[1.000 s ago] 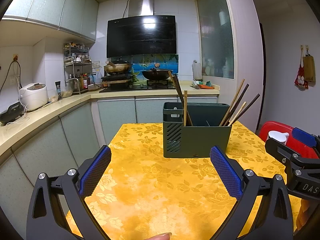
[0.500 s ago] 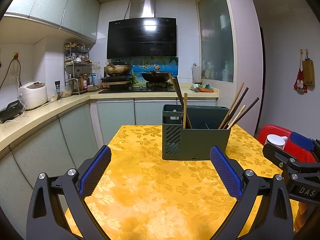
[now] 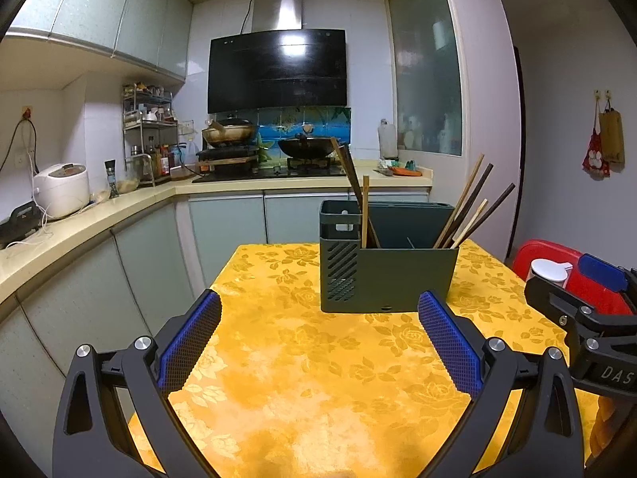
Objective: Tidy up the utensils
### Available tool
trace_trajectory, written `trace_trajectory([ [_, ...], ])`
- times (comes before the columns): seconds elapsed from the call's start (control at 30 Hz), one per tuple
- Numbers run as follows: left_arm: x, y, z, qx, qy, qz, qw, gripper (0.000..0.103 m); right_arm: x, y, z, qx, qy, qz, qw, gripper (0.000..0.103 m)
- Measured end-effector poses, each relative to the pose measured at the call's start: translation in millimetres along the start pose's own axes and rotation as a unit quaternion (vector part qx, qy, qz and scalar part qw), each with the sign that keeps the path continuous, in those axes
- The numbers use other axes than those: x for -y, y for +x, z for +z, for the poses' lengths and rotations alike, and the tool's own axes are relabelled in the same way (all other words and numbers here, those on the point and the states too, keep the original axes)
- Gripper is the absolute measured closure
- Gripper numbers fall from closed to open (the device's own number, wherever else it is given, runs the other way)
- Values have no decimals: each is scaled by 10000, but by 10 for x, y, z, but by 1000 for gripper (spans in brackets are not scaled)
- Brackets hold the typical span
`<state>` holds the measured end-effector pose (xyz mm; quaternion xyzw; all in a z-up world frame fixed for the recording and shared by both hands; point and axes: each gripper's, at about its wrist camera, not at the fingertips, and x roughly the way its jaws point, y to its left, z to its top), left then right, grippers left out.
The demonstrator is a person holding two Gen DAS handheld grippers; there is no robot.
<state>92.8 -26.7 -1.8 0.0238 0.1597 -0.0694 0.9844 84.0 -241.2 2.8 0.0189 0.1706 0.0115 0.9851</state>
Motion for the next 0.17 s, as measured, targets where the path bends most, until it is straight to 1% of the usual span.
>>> trace_trajectory([
  [0.17, -2, 7, -10, -42, -22, -24, 10000, 7, 5, -5, -14, -10, 2, -3, 10000, 7],
])
